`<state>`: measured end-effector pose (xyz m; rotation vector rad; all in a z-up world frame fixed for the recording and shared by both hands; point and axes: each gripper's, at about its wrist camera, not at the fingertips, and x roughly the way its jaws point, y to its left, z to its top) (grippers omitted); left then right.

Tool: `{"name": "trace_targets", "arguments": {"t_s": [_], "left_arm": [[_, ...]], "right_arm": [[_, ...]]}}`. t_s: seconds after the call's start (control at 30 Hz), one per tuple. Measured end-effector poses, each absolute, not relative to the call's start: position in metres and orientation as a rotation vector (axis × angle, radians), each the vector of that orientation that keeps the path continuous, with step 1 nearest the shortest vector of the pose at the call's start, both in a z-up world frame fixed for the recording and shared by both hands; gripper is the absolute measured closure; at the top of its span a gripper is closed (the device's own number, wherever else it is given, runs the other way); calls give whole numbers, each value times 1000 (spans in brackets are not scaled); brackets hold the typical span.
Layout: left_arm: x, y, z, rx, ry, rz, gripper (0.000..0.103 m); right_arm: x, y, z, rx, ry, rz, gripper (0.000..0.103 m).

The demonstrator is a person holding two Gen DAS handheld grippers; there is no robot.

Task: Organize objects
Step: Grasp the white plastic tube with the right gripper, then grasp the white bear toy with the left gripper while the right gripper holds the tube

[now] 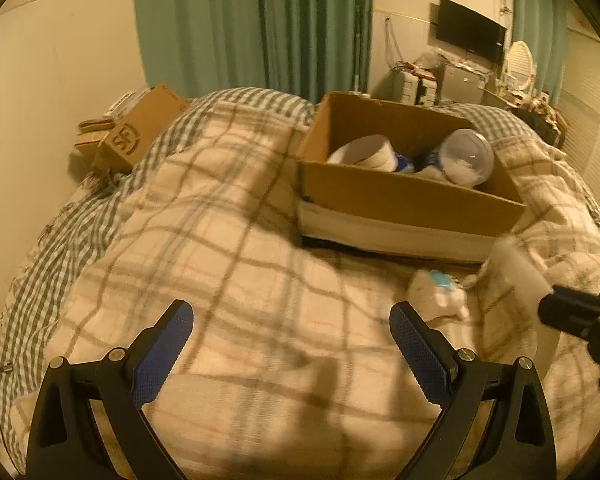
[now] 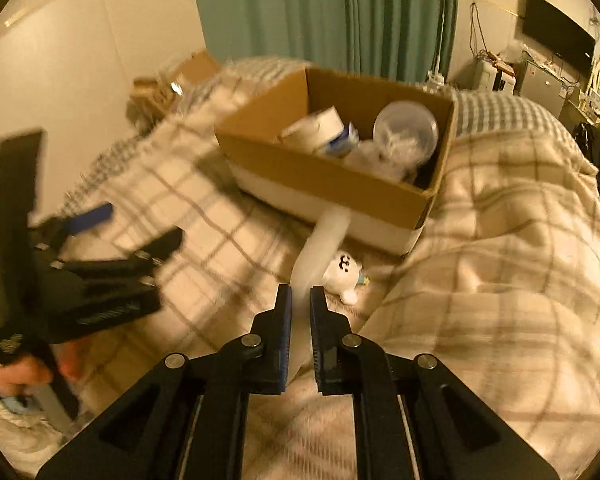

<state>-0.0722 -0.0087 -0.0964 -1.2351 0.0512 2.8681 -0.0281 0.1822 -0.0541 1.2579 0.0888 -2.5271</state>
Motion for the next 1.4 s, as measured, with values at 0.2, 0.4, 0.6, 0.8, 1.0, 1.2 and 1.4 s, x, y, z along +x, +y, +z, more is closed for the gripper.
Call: {"name": "trace_targets", "arguments": {"t_s": [0.2, 0.4, 0.6, 0.8, 1.0, 1.2, 1.4], "left_arm": [[-78, 27, -90, -1203, 95, 2806, 2], [-97, 65, -104, -1254, 86, 2731, 2], [-116, 94, -130, -1314, 146, 2690, 2], [-134, 113, -159, -1405, 184, 2595, 2], [-152, 121, -183, -1493, 157, 2487, 32], [-142, 114, -171, -1457, 129, 2501, 36], [-115, 99, -131, -1349, 92, 2541, 36]], "right_arm": [[-37, 186, -31, 1206, 90, -2618, 94], [-62, 220, -28, 1232, 96, -2719, 94], [-88, 245, -47, 1288, 99, -2761, 94], [-99, 256, -70, 1334, 36, -2712, 94], [-100, 258, -78, 1344, 5, -2690, 94], [-95, 255, -75, 1328, 17, -2711, 94], [-84, 249, -57, 1265, 21, -2726, 94]]}}
